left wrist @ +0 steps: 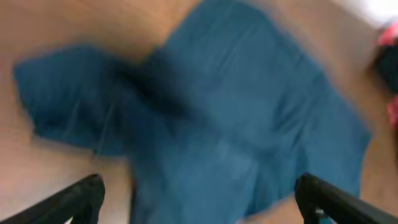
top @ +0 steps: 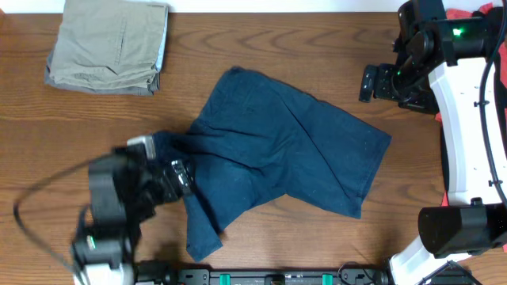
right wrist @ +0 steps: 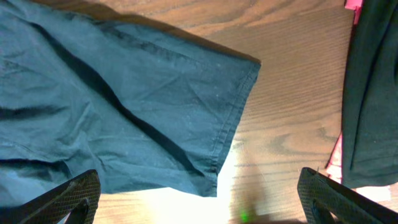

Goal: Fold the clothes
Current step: 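Move the left gripper to the pants' left edge and grasp it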

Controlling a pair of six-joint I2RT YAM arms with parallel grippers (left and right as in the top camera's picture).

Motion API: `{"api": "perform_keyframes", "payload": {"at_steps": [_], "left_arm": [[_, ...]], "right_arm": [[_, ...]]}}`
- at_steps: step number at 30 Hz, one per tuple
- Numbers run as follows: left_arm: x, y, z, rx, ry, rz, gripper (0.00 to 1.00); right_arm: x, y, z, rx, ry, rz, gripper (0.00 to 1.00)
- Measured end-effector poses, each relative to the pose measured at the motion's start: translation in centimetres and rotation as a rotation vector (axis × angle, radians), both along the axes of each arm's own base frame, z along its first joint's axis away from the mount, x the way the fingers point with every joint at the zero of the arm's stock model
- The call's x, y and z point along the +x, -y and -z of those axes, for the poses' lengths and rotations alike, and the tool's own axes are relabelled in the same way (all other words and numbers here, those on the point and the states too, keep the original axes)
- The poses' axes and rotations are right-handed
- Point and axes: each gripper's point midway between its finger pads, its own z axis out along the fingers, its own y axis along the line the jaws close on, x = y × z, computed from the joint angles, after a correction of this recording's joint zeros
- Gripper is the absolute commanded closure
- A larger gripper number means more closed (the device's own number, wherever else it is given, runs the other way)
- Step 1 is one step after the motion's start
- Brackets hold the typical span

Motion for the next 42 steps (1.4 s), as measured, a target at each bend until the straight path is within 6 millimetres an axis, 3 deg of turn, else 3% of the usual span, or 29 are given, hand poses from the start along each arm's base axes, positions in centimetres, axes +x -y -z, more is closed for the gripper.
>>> {"api": "perform_keyframes", "payload": {"at_steps": [3, 8, 10, 15, 20, 25, 28, 33, 42], "left_arm": [[0.8, -0.4, -0.6, 0.05, -0.201, 0.06, 0.02], [4.8, -0.8, -1.1, 0.085, -0.306, 0.116, 0.02], [6.1, -0.9, -0.4, 0.088, -0.325, 0.126, 0.02], [6.7, -1.2, 3.1, 0.071, -0.459, 0.118, 0.02], [8.1, -4.8, 4.8, 0.007, -0.516, -0.12, 0.02], [7.2, -10.4, 5.3, -0.064, -0.562, -0.367, 0.02], [6.5, -12.5, 5.9, -0.094, -0.597, -0.458, 0.02], [6.3, -12.9, 7.5, -0.109, -0.65, -0.469, 0.02], [6.0, -12.4, 12.1, -0.118, -0.791, -0.415, 0.03]], "right_arm": [[0.0, 0.0, 0.0, 0.0, 0.001, -0.002, 0.01], [0.0, 0.0, 0.2, -0.001, -0.004, -0.008, 0.01], [-0.1, 0.0, 0.5, -0.002, -0.012, -0.012, 0.01], [-0.1, 0.0, 2.2, -0.005, -0.035, -0.022, 0.01], [-1.1, 0.1, 5.0, -0.011, -0.108, -0.026, 0.01], [-2.6, 0.2, 7.1, -0.016, -0.183, -0.026, 0.01], [-2.0, 0.0, 7.5, -0.008, -0.162, -0.026, 0.01], [-0.7, -1.3, 7.4, 0.064, -0.11, -0.033, 0.01], [-0.6, -2.3, 7.3, 0.125, -0.108, -0.041, 0.01]]}}
